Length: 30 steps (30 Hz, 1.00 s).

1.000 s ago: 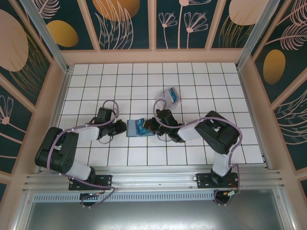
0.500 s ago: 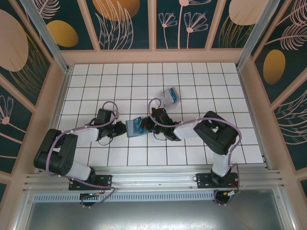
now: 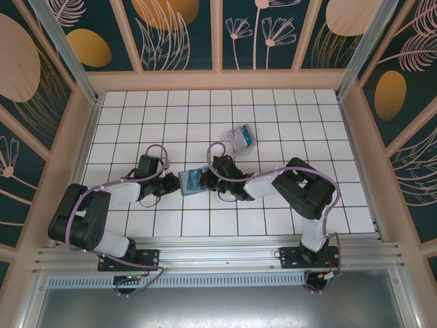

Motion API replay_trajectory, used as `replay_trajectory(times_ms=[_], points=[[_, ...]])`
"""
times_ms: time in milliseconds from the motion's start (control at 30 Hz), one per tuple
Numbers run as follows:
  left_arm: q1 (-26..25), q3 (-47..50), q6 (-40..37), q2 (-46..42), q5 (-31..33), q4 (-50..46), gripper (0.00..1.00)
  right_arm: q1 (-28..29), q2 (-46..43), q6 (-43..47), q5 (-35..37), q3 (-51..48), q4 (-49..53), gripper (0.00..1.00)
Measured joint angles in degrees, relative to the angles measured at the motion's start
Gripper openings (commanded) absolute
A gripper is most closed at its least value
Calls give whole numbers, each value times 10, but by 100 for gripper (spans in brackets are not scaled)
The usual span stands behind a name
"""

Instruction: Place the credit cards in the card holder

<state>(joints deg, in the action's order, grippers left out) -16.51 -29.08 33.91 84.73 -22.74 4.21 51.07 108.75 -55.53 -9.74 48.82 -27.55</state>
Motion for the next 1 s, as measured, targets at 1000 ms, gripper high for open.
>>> replay_trajectory(times_ms=[1000], points=[[0,0,1,-1,0,0,16,-9,-36,25,-58,-27,25,2]])
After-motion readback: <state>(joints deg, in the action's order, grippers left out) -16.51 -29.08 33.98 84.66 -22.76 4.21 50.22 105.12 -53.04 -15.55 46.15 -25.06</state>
